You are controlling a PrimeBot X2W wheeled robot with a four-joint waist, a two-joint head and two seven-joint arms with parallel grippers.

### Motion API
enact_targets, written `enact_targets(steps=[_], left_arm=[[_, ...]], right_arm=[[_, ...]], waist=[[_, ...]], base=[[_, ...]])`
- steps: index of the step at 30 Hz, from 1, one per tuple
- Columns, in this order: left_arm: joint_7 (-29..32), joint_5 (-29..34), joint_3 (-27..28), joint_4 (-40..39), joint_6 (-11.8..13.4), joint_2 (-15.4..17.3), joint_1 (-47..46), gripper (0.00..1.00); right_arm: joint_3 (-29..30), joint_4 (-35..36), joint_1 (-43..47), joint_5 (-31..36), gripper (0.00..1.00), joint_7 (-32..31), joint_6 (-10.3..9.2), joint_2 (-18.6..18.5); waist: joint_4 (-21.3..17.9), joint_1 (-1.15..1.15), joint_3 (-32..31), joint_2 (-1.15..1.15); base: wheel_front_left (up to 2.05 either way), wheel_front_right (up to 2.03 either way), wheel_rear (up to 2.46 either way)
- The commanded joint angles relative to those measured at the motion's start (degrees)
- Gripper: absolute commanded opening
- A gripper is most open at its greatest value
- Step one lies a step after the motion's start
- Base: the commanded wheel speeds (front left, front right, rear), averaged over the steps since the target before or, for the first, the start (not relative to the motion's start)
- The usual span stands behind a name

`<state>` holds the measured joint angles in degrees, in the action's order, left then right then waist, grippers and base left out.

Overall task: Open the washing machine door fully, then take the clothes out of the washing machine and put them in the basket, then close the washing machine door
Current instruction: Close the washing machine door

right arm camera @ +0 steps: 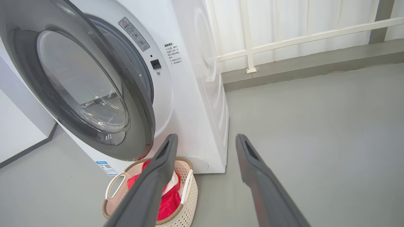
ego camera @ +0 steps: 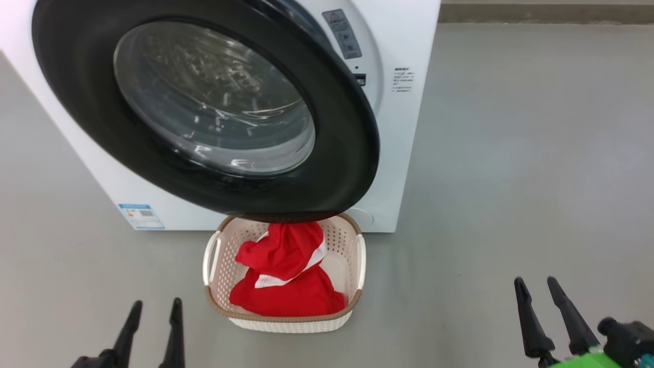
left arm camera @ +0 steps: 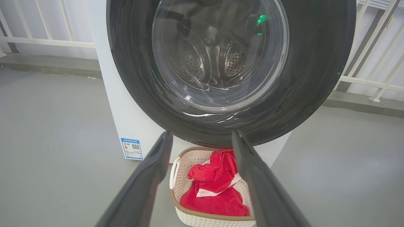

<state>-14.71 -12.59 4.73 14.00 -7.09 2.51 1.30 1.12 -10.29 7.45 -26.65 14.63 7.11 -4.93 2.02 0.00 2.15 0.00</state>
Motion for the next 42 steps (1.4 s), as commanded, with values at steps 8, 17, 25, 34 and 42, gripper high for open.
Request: enact_targets(steps=[8,17,25,34,42], left_arm=[[-0.29,-3.08,-1.98,-1.7,1.68,0.37,-1.91,1.0],[-0.29,-4.85,-4.59,-1.38,2.38,0.37,-3.85,1.0],[-0.29,-6.65,-7.52,-1.65,2.98,0.37,-6.5,1.0],[-0.29,-8.92,-10.82,-2.36,3.97,0.37,-9.95,1.0],[-0.29,-10.28,-12.65,-3.06,4.57,0.37,-12.19,1.0]], right_arm=[[-5.22,0.69,-8.2,-0.33,0.0,0.37,0.37,-0.57],[-10.44,-2.39,-17.9,-1.01,0.0,0.37,0.37,-2.06],[-14.59,-4.95,-26.91,-1.08,0.0,0.37,0.37,-3.6],[-14.92,-7.5,-35.39,-1.09,0.0,0.37,0.37,-4.61],[-13.97,-8.37,-39.47,-1.63,0.0,0.37,0.37,-4.7]], waist=[[3.88,0.0,1.73,0.0],[8.5,0.0,4.73,0.0],[11.64,0.0,9.24,0.0],[13.85,0.0,14.9,0.0],[14.83,0.0,18.97,0.0]], base=[[0.0,0.0,0.0],[0.0,0.0,0.0],[0.0,0.0,0.0],[0.0,0.0,0.0],[0.0,0.0,0.0]])
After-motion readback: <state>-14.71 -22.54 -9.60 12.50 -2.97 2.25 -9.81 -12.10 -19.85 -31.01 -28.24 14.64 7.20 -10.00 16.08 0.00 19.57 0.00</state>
